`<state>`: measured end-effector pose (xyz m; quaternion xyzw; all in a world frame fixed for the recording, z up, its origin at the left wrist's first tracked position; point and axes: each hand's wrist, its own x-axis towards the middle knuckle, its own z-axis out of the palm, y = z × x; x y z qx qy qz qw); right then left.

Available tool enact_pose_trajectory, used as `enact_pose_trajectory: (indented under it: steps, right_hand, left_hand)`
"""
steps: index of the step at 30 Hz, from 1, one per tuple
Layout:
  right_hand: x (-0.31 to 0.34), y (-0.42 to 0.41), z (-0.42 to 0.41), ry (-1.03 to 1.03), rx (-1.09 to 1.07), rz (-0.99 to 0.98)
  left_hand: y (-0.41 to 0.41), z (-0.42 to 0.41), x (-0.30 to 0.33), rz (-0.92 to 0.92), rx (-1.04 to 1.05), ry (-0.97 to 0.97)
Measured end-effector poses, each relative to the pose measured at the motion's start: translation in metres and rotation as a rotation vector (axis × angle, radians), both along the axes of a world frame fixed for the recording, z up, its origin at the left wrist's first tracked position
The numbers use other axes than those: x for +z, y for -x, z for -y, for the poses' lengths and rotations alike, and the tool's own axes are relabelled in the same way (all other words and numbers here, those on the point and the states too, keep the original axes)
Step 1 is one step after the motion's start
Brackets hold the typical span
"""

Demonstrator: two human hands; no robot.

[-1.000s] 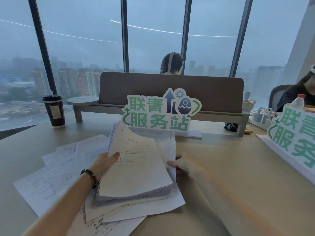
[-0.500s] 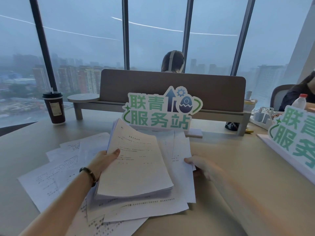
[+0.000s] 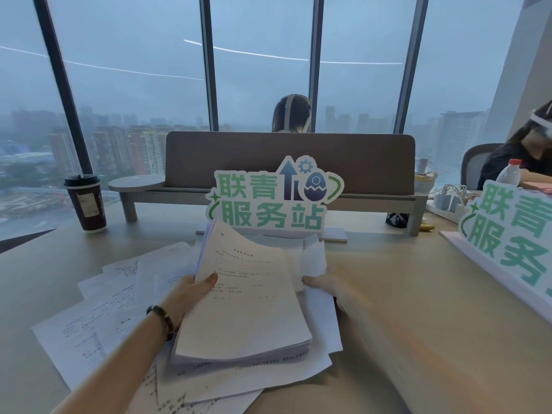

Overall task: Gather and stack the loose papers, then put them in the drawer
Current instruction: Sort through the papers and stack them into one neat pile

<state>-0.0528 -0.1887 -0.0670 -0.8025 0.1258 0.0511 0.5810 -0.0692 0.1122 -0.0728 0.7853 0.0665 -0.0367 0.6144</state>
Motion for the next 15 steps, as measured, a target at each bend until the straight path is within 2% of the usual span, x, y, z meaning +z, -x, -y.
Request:
enact_pose_trajectory:
  steps: [8, 15]
  right_hand:
    - [0.006, 0.01, -0.008, 0.276, 0.115, 0.132]
    - [0.009, 0.015, -0.003, 0.199, 0.165, 0.155]
  left_hand:
    - [0.004, -0.005, 0.005, -0.051, 0.032, 0.074]
    - [0.002, 0.007, 0.006, -0.026, 0.008, 0.052]
